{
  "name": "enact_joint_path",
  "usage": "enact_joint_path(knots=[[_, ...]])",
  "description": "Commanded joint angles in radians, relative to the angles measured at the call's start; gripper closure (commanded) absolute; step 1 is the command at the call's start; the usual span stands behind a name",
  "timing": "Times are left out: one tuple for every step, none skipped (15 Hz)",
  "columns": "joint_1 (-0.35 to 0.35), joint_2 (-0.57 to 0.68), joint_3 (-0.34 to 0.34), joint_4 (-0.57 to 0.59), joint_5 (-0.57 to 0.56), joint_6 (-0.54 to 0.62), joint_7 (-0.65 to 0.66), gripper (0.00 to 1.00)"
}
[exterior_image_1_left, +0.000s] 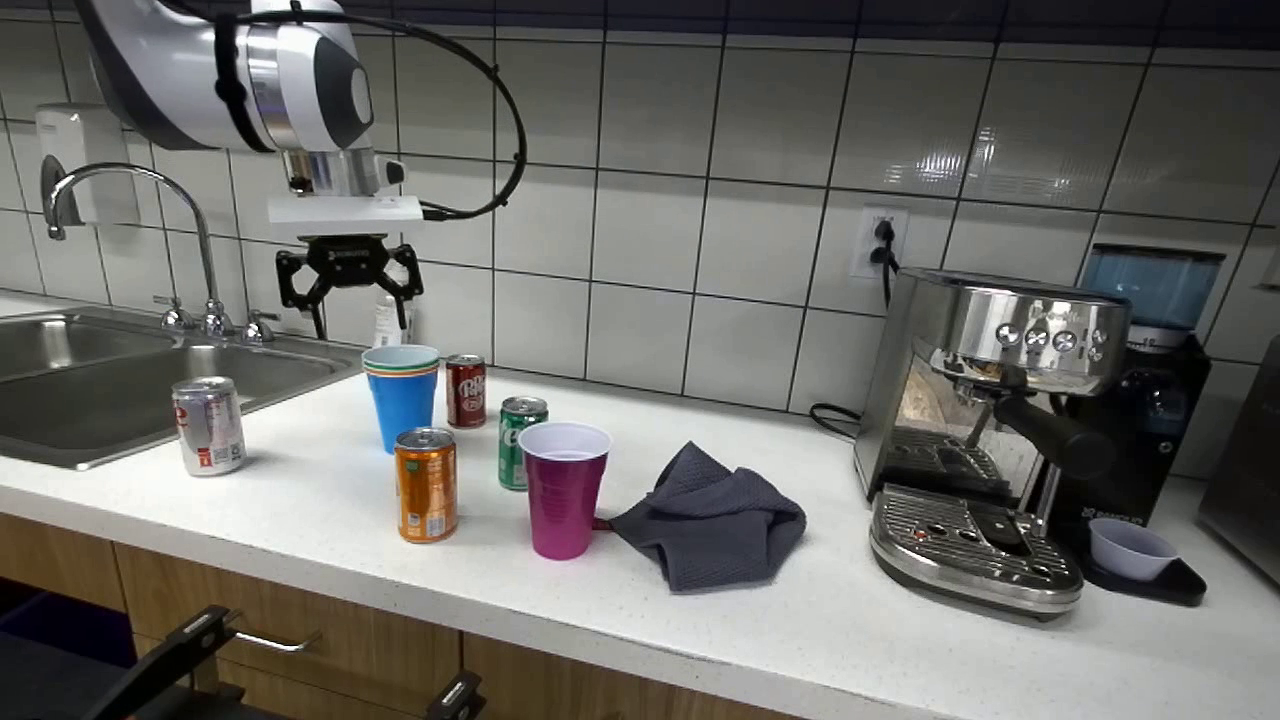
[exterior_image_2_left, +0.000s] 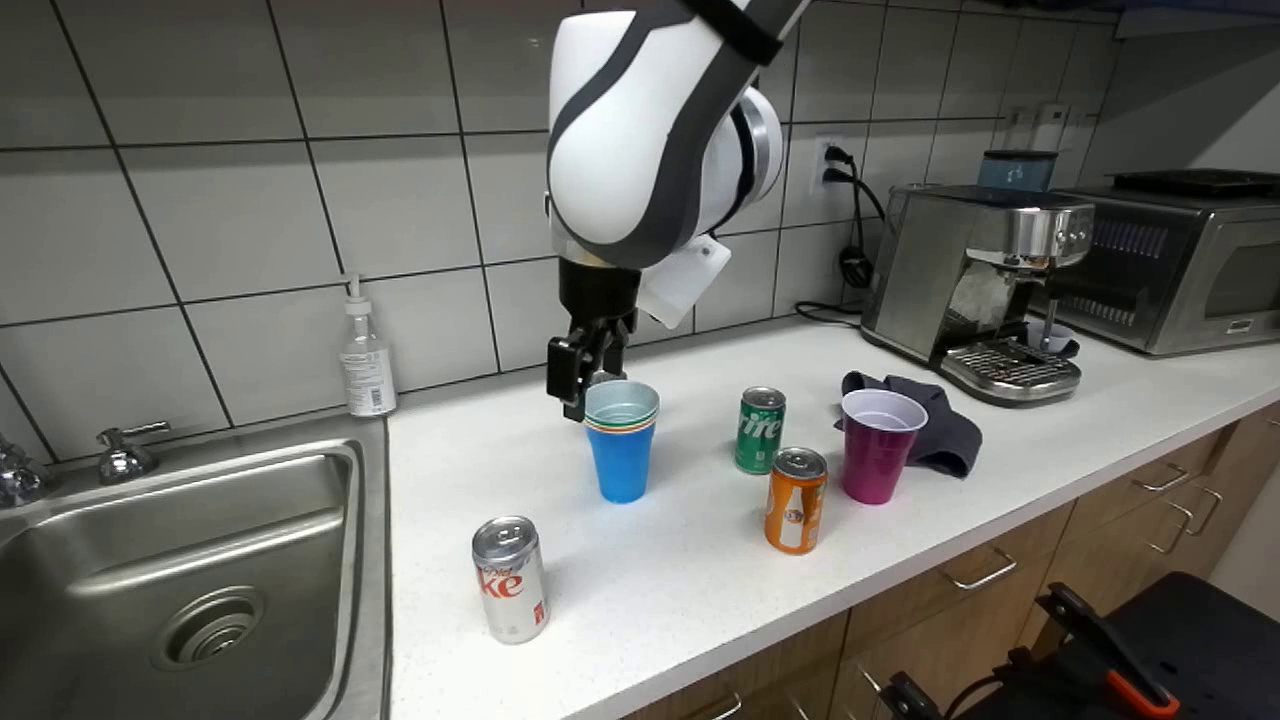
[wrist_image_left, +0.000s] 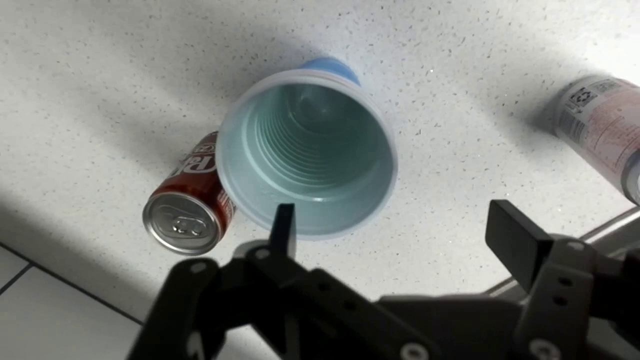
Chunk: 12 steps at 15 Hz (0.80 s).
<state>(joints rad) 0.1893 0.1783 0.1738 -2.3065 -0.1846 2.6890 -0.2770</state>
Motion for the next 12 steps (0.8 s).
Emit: enact_joint_path(knots=[[-0.027, -0.027, 0.021, 0.031, 0.086, -0.061, -0.025, 0.00], [-0.030, -0.031, 0.021, 0.036, 0.109, -0.067, -0.027, 0.00], [-0.036, -0.036, 0.023, 0.041, 0.139, -0.079, -0.036, 0.00], [-0.040, -0.041, 0.022, 0.046, 0.164, -0.092, -0.040, 0.00], [-0.044, -0.046, 0.020, 0.052, 0.187, -0.103, -0.044, 0.00], [-0.047, -0.051, 0.018, 0.057, 0.206, -0.115, -0.047, 0.00], [-0.051, -0.056, 0.015, 0.061, 0.223, -0.126, -0.048, 0.00], [-0.055, -0.061, 0.011, 0.066, 0.239, -0.139, -0.048, 0.00], [-0.059, -0.066, 0.008, 0.069, 0.252, -0.148, -0.049, 0.00], [-0.064, -0.073, 0.004, 0.070, 0.262, -0.156, -0.048, 0.00], [-0.068, -0.078, 0.001, 0.073, 0.273, -0.168, -0.048, 0.00], [-0.073, -0.084, -0.003, 0.074, 0.282, -0.177, -0.046, 0.00]])
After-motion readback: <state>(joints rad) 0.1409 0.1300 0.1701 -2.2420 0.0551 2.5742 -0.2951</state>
